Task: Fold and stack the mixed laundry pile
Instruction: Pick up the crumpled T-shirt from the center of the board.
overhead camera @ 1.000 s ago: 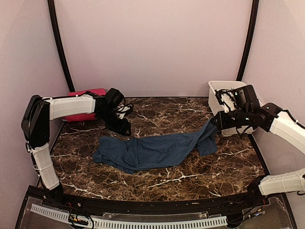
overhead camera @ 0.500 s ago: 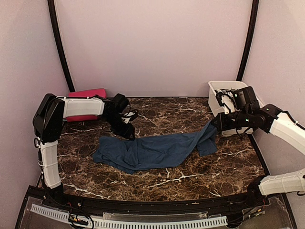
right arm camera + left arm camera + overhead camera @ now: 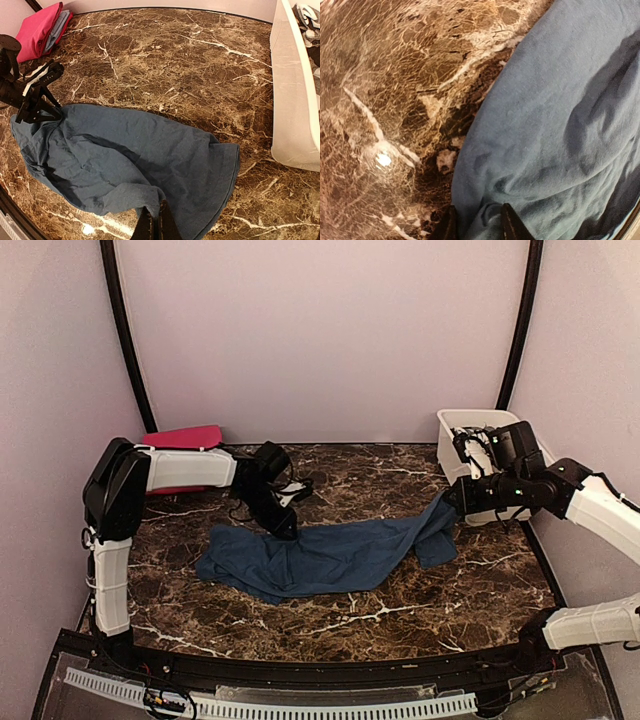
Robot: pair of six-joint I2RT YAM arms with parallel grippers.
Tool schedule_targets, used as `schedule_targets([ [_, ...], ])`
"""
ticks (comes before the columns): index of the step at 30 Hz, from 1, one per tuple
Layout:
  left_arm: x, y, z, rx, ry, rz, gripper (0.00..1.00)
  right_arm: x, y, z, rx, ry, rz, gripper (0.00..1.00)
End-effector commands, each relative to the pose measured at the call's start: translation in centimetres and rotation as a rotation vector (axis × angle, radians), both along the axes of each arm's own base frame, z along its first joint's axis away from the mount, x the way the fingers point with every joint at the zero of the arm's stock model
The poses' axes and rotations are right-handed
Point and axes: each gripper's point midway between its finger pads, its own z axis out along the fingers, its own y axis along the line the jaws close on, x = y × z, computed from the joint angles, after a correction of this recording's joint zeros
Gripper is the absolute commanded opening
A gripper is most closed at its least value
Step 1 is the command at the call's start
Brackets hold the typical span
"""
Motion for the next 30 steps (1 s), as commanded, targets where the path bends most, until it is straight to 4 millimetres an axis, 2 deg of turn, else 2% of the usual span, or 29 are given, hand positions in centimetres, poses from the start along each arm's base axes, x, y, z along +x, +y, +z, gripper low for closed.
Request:
schedule_targets([
  [1, -0.5, 0.0, 2.4, -0.037, -0.015, -0.019, 0.23, 0.3, -0.2, 0.6, 0.01, -0.031, -0.016, 0.0],
  [3, -0.5, 0.1, 2.6, -0.037, -0.014, -0.015, 0.18, 0.3, -0.2, 0.6, 0.012, -0.03, -0.015, 0.0],
  [7, -0.2, 0.5, 3.1, -0.029, -0.043, 0.004, 0.28, 0.3, -0.1, 0.5, 0.016, -0.027, -0.013, 0.0],
  [14, -0.3, 0.2, 4.1, -0.05, -0.056, -0.01, 0.21, 0.3, -0.2, 0.3, 0.013, -0.024, -0.016, 0.0],
  [21, -0.7, -0.1, 3.3, -0.061, -0.03, -0.032, 0.15, 0.3, -0.3, 0.1, 0.006, -0.021, -0.023, 0.0],
  [27, -0.7, 0.4, 1.5, -0.017, -0.003, -0.02, 0.22, 0.3, -0.4, 0.0, 0.004, -0.019, -0.024, 0.0],
  [30, -0.8, 1.2, 0.5, 0.031, 0.013, -0.001, 0.19, 0.3, -0.4, -0.1, 0.001, -0.021, -0.025, 0.0],
])
